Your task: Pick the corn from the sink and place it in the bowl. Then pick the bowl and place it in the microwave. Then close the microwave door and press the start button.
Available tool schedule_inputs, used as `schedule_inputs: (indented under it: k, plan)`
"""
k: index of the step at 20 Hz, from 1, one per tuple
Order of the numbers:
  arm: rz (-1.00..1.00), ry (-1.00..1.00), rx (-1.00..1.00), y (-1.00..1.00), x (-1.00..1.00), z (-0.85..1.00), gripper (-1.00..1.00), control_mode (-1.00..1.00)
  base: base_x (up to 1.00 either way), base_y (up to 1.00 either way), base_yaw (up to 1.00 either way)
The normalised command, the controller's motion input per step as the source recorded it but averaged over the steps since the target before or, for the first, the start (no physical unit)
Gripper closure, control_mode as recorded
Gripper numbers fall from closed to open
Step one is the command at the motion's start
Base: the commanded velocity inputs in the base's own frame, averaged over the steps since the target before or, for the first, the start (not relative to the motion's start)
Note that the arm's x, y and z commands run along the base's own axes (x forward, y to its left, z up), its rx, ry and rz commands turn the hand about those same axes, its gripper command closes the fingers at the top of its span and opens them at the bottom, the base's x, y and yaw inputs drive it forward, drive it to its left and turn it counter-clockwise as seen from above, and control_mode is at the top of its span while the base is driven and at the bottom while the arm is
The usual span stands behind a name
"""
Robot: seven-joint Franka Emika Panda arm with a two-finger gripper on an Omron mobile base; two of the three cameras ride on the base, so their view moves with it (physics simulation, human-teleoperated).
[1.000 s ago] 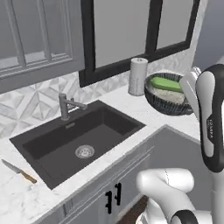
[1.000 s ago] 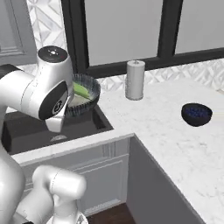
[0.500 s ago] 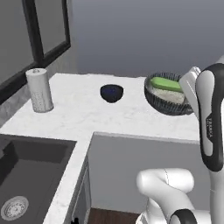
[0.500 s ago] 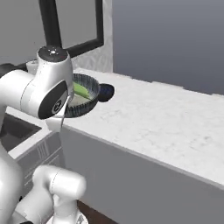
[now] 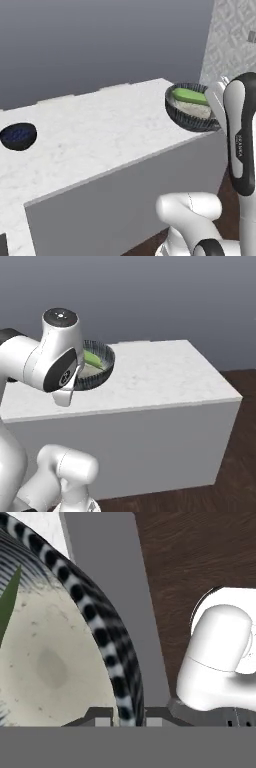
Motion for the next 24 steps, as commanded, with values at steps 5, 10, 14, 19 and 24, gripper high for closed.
schedule_inputs:
  k: [5, 10, 14, 19, 24]
  plan:
    - [0.00, 0.00, 0.00, 0.00, 0.00, 0.00, 1.00, 1.00, 0.00, -0.05, -0.94]
    - [0.00, 0.00, 0.00, 0.00, 0.00, 0.00, 1.00, 1.00, 0.00, -0.22, -0.86]
    - [0.00, 0.00, 0.00, 0.00, 0.00, 0.00, 1.00, 1.00, 0.11, -0.39, -0.78]
    - [0.00, 0.00, 0.00, 0.00, 0.00, 0.00, 1.00, 1.00, 0.81, -0.73, -0.51]
    - [0.00, 0.00, 0.00, 0.00, 0.00, 0.00, 1.00, 1.00, 1.00, -0.79, -0.32]
